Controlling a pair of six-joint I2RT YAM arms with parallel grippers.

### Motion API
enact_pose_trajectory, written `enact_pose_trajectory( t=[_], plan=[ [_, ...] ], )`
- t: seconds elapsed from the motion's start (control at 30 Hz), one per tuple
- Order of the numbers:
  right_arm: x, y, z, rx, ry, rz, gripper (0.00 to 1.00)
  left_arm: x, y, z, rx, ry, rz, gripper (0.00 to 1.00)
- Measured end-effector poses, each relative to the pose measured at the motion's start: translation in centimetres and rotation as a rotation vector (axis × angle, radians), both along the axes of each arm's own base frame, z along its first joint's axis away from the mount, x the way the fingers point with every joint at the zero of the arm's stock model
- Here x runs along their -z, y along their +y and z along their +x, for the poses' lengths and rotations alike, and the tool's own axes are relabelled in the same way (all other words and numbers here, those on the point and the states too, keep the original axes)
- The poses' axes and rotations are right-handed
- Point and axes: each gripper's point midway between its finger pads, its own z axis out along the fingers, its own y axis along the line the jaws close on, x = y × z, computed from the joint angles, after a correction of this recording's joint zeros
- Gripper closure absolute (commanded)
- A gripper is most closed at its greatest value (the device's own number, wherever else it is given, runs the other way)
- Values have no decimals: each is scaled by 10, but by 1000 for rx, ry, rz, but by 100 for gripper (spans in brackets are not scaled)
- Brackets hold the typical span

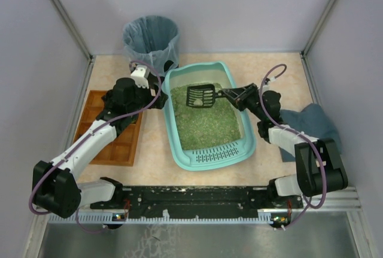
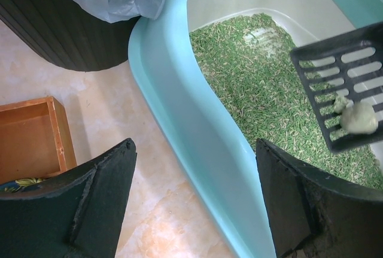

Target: Clean the litter box

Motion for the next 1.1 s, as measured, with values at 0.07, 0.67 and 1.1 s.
enact_pose_trajectory(
  t=[0.07, 0.67, 1.1],
  plan=[
    [2, 3, -3, -7, 8, -1, 100, 0, 0, 0, 0, 1, 0, 14],
    [21, 4, -2, 9, 84, -19, 100, 3, 8, 2, -38, 11, 12, 13],
    [9, -30, 6, 98, 90, 17, 100, 7, 10, 3, -53, 30, 16, 14]
  ],
)
